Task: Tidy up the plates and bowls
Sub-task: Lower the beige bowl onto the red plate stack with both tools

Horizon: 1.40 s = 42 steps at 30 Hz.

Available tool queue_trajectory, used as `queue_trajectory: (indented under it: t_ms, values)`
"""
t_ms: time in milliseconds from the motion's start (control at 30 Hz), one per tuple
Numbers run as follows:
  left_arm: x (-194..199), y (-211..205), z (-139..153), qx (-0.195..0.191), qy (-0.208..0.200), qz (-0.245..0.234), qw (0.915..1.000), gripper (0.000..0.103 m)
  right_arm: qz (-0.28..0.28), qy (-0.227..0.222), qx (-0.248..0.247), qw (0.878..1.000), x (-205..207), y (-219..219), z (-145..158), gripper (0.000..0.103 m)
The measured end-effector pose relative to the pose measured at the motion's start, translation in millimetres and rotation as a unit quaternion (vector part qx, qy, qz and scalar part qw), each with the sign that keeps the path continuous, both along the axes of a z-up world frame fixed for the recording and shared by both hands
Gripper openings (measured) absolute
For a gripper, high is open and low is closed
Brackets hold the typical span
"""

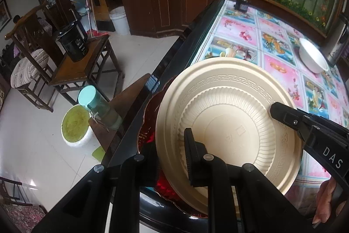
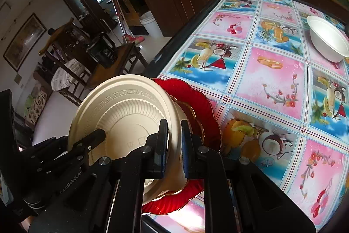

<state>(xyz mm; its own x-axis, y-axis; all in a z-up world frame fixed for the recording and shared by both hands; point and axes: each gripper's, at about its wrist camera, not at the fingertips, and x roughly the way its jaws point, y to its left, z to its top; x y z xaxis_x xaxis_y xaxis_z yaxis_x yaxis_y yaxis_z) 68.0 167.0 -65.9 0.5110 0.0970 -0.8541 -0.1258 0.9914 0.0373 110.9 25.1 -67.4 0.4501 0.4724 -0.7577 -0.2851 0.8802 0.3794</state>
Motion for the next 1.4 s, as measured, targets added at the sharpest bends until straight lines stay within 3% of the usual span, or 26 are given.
queue_trajectory:
  t_ms: [67,200,300,467,733,1067,1167,1400]
  values:
    - [0,0,-3,0.001,0.004,0.001,1.0,0.022,0.002,0.001,-0.005,1.0,1,2,-4,0.011]
    - [-1,2,-2,0.024,0.0,0.01,0.9997,0.043,0.003,-0.003,-0.017,1.0,2,1,-5,0.011]
    - [-2,7,1,0.023,-0.005,0.017,0.9996,0.05,0.004,-0.001,-0.012,1.0,3,-2,-8,0.012]
    - [-4,12,2,0.026,-0.008,0.025,0.9993,0.053,0.013,0.008,0.003,1.0,5,-3,-14,0.012]
    - [-3,14,-5,0.035,-0.011,0.037,0.9986,0.054,0.006,-0.057,-0.004,0.998,-5,-7,6,0.014]
    - [-9,-11,-13,0.113,-0.043,0.028,0.9922,0.054,-0.002,-0.062,0.017,0.998,-9,-18,3,0.015]
    - [-11,-8,-14,0.089,-0.037,0.024,0.9951,0.054,-0.007,-0.081,0.013,0.997,-14,-21,6,0.015]
    - [-18,14,9,0.025,-0.055,0.035,0.9976,0.054,-0.021,-0.117,0.058,0.991,-22,-41,22,0.015]
